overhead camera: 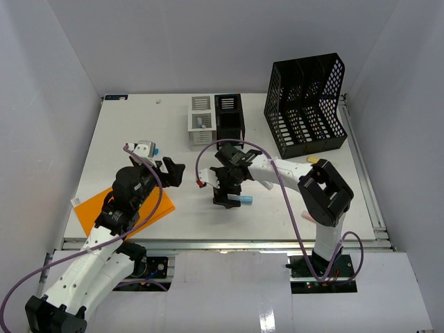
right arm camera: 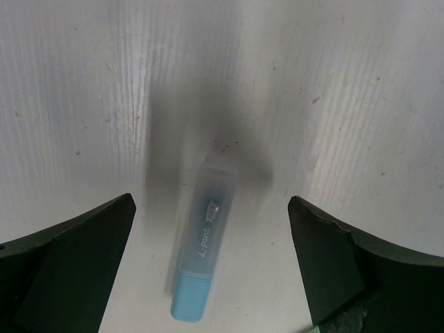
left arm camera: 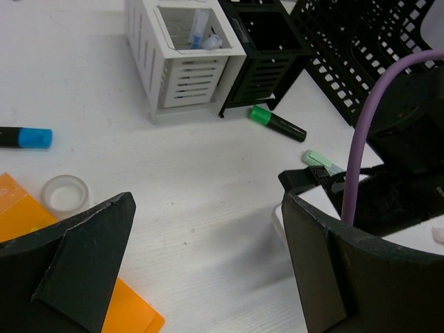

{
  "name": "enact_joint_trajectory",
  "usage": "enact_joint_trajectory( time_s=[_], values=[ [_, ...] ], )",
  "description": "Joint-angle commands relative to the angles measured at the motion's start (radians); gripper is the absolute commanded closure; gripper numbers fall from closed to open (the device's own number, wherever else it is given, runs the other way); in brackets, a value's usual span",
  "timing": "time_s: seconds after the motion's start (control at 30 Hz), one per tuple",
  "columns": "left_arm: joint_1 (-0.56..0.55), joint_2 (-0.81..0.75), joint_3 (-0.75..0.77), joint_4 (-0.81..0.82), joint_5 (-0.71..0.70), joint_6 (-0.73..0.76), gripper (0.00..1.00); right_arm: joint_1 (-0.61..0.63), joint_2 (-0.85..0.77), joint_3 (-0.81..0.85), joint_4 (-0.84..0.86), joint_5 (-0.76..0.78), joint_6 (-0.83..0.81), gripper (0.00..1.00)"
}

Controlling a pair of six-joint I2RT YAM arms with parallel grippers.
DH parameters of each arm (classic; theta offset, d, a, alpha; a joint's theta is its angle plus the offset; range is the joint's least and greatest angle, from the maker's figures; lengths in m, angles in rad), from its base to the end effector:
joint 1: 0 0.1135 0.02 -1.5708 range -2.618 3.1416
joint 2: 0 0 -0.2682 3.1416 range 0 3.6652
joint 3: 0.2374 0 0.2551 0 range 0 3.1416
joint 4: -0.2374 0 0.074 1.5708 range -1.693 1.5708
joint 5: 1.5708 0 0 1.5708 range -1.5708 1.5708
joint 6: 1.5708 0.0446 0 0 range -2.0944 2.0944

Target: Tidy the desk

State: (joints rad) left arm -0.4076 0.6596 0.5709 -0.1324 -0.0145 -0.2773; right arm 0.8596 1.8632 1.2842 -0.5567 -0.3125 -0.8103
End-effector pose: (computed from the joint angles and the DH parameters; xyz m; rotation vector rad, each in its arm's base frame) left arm 0.1619 -0.0692 0.2896 0.1078 1.8140 -0.4759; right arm 0.2421 0.3019 0.1793 -2.0513 1.7314 0.4371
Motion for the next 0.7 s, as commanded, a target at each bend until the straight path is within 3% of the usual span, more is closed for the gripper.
enact_joint_trajectory(
  time_s=[0.0, 0.13, 0.4, 0.67],
  values=[
    [0.007, -0.06, 0.021, -0.031, -0.114, 0.03, 0.02, 0.05, 0.071, 0.125, -0.141, 0.074, -0.009, 0.06],
    [0.007, -0.115, 0.015, -0.04, -0.173, 0.038, 0.02, 0.062, 0.145, 0.214, -0.209, 0.13, -0.001, 0.12],
    [0.006, -0.155, 0.01, -0.039, -0.214, 0.038, 0.02, 0.064, 0.19, 0.241, -0.269, 0.201, -0.007, 0.19],
    [0.007, -0.173, 0.007, -0.039, -0.227, 0.038, 0.02, 0.07, 0.211, 0.22, -0.262, 0.194, 0.004, 0.47]
  ],
)
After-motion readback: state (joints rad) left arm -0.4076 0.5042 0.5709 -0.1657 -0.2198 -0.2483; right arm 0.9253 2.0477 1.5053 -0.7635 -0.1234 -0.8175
